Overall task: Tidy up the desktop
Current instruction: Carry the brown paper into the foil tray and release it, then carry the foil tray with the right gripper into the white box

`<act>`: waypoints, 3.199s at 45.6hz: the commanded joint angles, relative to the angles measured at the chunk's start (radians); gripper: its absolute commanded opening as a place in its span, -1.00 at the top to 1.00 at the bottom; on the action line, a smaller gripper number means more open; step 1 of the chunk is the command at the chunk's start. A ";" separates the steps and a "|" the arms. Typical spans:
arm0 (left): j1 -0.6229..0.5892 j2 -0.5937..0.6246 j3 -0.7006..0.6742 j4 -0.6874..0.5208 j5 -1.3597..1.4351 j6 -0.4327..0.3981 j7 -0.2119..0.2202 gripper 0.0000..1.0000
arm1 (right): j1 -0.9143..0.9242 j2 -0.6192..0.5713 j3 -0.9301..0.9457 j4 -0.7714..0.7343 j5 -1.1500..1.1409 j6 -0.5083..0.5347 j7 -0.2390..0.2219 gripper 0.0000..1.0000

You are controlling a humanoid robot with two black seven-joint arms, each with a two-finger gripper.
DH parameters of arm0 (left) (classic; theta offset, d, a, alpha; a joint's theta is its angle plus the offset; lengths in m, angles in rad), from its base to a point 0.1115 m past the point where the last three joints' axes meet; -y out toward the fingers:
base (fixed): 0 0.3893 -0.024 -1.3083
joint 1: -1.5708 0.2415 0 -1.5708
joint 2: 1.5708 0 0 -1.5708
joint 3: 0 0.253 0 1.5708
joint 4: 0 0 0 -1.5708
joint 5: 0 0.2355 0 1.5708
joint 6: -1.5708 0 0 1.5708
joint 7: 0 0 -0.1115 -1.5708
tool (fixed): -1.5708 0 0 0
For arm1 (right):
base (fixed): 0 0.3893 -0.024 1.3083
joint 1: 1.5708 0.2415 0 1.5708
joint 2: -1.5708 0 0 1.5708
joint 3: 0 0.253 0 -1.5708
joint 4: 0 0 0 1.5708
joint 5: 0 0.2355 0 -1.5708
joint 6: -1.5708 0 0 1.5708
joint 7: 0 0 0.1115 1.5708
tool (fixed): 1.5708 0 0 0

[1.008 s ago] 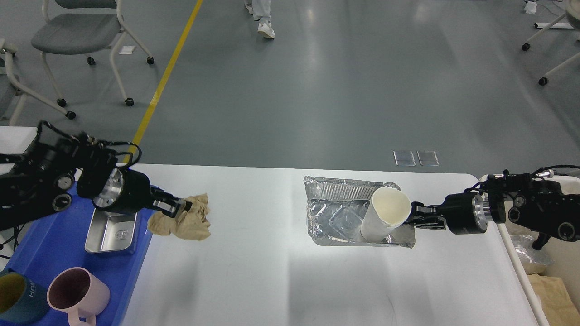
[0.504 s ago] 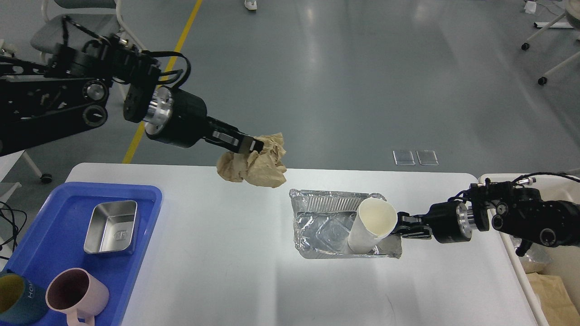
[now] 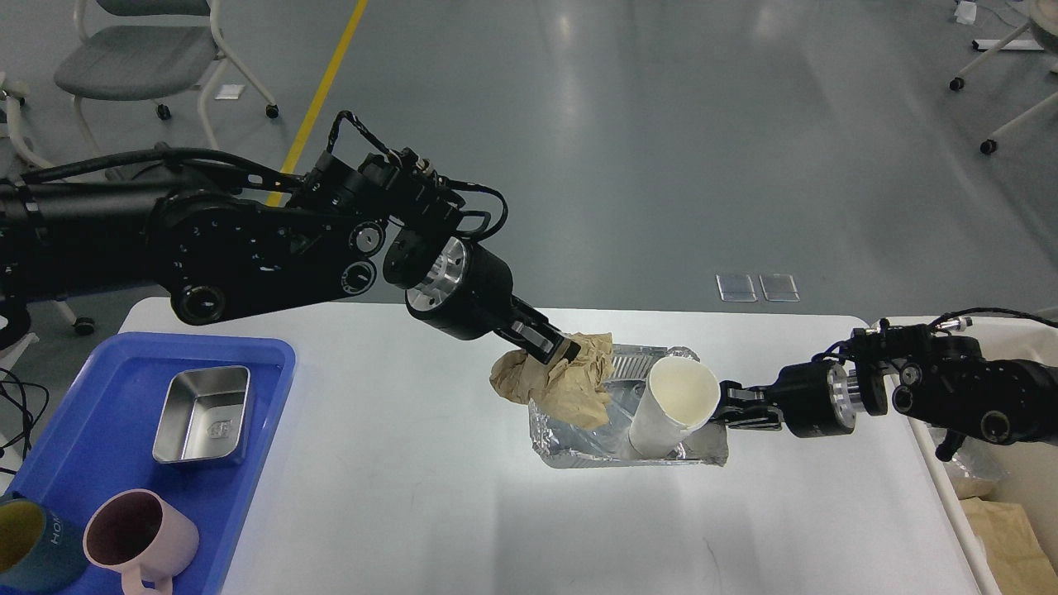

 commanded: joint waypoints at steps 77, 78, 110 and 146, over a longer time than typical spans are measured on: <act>-0.029 -0.104 -0.052 0.153 -0.105 0.073 -0.007 -0.69 | 0.038 -0.019 -0.002 -0.009 0.058 0.003 -0.003 1.00; -0.026 -0.098 -0.061 0.154 -0.119 0.078 -0.007 -0.69 | 0.038 -0.021 -0.002 -0.013 0.064 0.003 -0.005 1.00; 0.327 0.175 -0.481 0.306 -0.428 0.406 0.005 -0.78 | -0.100 -0.164 -0.004 -0.361 0.431 0.005 -0.066 1.00; 0.566 0.171 -0.731 0.495 -0.610 0.650 -0.015 -0.80 | -0.575 -0.177 0.016 -0.777 0.969 -0.004 -0.153 1.00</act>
